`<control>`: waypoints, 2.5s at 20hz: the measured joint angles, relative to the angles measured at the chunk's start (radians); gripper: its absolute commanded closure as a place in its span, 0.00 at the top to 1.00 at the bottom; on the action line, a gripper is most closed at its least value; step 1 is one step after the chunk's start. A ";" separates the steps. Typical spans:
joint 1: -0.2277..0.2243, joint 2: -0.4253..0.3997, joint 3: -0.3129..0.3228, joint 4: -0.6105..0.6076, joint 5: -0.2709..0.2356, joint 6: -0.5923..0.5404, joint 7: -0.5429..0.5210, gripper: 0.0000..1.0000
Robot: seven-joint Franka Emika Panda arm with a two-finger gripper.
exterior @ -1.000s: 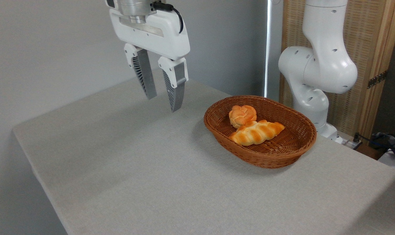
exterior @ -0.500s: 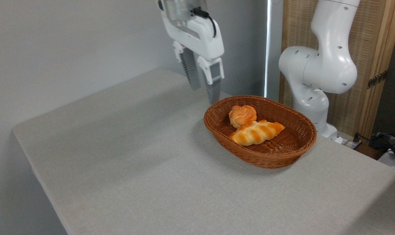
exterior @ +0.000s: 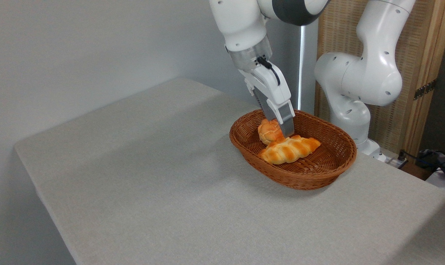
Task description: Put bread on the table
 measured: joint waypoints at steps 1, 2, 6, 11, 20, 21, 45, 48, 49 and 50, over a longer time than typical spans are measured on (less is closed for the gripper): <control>0.000 0.000 0.003 -0.009 0.009 0.006 0.003 1.00; 0.000 0.000 0.010 -0.015 0.023 0.010 0.012 1.00; 0.001 0.000 0.038 -0.034 0.066 0.020 0.135 1.00; 0.002 0.005 0.039 -0.091 0.116 0.063 0.242 1.00; -0.004 0.010 0.038 -0.123 0.123 0.076 0.329 1.00; -0.010 0.010 0.038 -0.126 0.123 0.083 0.329 1.00; -0.048 0.035 0.035 -0.171 0.031 0.189 0.329 0.91; -0.048 0.036 0.035 -0.173 0.031 0.194 0.329 0.76; -0.048 0.036 0.035 -0.173 0.031 0.194 0.329 0.72; -0.048 0.036 0.035 -0.173 0.031 0.194 0.329 0.69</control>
